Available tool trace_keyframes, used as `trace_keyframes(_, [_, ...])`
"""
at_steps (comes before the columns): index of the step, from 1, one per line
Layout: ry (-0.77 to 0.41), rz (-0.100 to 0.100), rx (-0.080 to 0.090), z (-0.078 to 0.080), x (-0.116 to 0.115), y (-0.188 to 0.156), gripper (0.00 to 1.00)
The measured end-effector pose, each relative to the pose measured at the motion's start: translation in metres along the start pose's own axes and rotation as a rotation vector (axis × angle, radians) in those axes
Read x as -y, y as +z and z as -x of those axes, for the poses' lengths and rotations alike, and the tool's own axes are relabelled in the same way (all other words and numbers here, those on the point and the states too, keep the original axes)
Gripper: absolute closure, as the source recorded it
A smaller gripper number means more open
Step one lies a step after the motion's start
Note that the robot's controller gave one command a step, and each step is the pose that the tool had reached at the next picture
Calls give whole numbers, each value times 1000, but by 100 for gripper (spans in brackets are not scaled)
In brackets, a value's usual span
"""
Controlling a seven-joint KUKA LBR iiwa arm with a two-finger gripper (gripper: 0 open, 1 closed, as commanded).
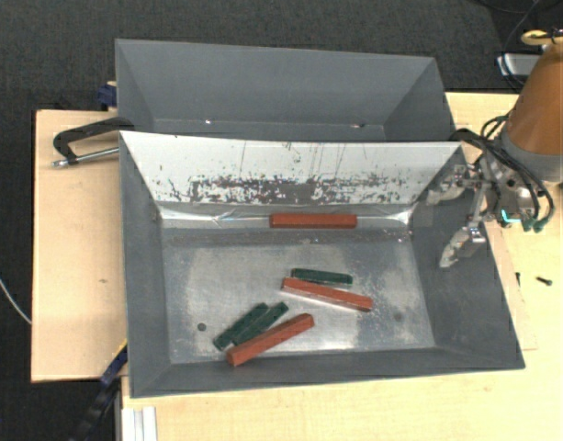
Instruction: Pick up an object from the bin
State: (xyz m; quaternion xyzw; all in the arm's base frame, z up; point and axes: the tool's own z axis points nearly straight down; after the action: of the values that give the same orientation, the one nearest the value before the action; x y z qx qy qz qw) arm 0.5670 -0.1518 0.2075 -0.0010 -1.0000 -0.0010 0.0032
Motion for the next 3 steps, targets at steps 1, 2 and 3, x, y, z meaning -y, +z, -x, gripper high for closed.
trace_keyframes(1, [-2,-2,8,2,-1,-4,0])
trace_keyframes(2, [7,-2,12,21,-27,67,0])
trace_keyframes(3, [-242,-2,10,12,-84,56,0])
